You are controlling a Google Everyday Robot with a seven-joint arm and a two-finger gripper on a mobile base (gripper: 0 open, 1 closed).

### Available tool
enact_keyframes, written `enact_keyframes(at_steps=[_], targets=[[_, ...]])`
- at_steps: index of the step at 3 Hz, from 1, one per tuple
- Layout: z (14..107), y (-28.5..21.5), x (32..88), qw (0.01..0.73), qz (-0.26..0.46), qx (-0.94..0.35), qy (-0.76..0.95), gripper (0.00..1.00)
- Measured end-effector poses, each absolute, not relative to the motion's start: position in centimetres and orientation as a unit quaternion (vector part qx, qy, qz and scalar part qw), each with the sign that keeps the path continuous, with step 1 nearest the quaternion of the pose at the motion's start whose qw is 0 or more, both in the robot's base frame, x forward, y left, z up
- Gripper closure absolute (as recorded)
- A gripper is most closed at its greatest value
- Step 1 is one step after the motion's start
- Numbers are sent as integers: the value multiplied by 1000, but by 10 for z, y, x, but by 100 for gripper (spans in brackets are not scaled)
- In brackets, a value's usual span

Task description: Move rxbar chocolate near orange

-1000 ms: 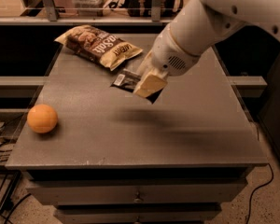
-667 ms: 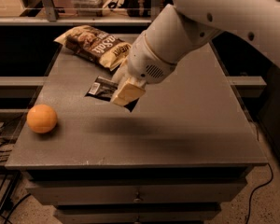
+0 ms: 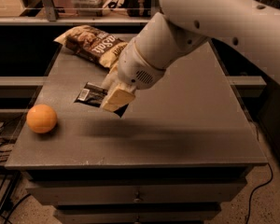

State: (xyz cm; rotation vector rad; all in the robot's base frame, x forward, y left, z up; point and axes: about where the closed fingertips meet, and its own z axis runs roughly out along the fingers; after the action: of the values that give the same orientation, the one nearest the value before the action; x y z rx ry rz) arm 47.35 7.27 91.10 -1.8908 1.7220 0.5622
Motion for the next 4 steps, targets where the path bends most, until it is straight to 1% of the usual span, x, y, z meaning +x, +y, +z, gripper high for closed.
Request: enact_keyframes(at_steps=[1,2,4], targets=[[891,95,466,247,245,-703,620,82],[872,112,460,233,271,-708,609,59],[846,130,454,212,296,-709,603,12]])
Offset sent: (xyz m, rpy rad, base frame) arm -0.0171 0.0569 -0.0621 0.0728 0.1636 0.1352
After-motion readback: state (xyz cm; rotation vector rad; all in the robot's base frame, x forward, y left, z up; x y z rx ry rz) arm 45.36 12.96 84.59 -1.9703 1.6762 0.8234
